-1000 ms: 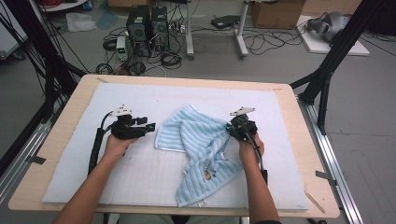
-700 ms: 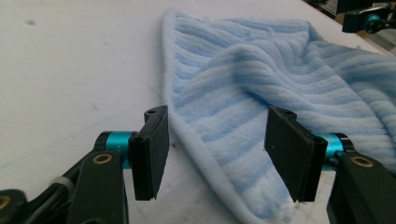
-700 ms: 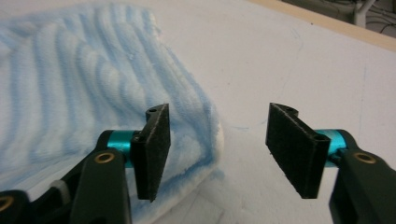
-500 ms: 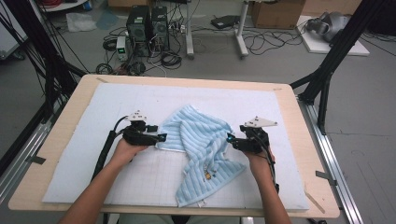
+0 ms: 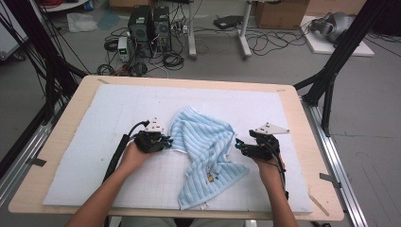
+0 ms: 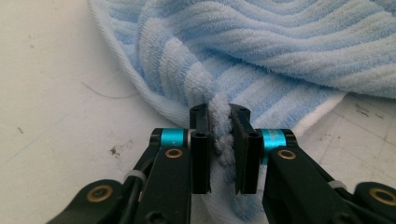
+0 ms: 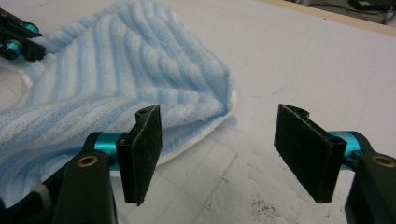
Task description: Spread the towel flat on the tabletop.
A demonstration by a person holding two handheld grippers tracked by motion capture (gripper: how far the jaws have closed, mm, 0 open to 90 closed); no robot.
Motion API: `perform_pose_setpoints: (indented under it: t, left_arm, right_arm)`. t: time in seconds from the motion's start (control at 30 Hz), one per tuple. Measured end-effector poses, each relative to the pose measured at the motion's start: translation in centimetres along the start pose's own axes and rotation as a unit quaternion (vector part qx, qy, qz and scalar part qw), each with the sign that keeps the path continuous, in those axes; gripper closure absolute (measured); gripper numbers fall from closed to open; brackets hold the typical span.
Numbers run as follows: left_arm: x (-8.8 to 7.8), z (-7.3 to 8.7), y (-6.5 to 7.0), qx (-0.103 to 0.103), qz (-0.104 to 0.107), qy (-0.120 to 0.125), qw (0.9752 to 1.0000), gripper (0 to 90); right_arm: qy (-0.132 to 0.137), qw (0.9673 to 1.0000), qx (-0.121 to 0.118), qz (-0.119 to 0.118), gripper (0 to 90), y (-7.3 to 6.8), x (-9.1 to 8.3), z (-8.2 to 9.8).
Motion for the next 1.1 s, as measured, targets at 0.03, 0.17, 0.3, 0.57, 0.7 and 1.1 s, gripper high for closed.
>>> perform_pose_setpoints:
  t: [0.03,0.17,0.3,0.57,0.7,1.1]
  left_arm:
    - [0.0,0.0,-0.3,-0.010,0.002,0.002,0.9999,83.1]
    - [-0.5,0.0,-2.6,-0.058,-0.012,0.018,0.9981,83.9]
    - [-1.7,-0.4,-5.8,-0.104,-0.034,0.034,0.9934,83.9]
    - [-2.9,-0.3,-11.3,-0.144,-0.086,0.029,0.9854,83.9]
    - [-3.4,0.0,-13.8,-0.155,-0.123,0.028,0.9798,83.9]
    - [-3.9,-0.3,-14.7,-0.180,-0.151,0.050,0.9708,44.0]
  right_arm:
    - [0.002,1.0000,-0.001,-0.002,31.8,0.0,0.0,-0.1]
    - [0.006,1.0000,0.003,-0.002,31.9,0.1,-0.1,-0.1]
    - [0.005,1.0000,0.008,-0.003,32.1,0.2,-0.1,0.0]
    - [0.004,0.9999,0.006,-0.008,32.5,-0.1,0.1,0.0]
    - [0.005,0.9999,0.011,-0.008,32.5,-0.1,0.1,0.1]
    - [0.002,0.9998,0.016,-0.013,32.6,-0.4,0.7,0.2]
Point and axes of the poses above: each handheld gripper's, and its own axes: x roughly forward along the jaws, z roughly out of its underside, y roughly to its right, the point moved 9 cm from there along x, roughly forward along the jaws, and after that the axes turned 3 degrees about -x, right-handed, at the moved point
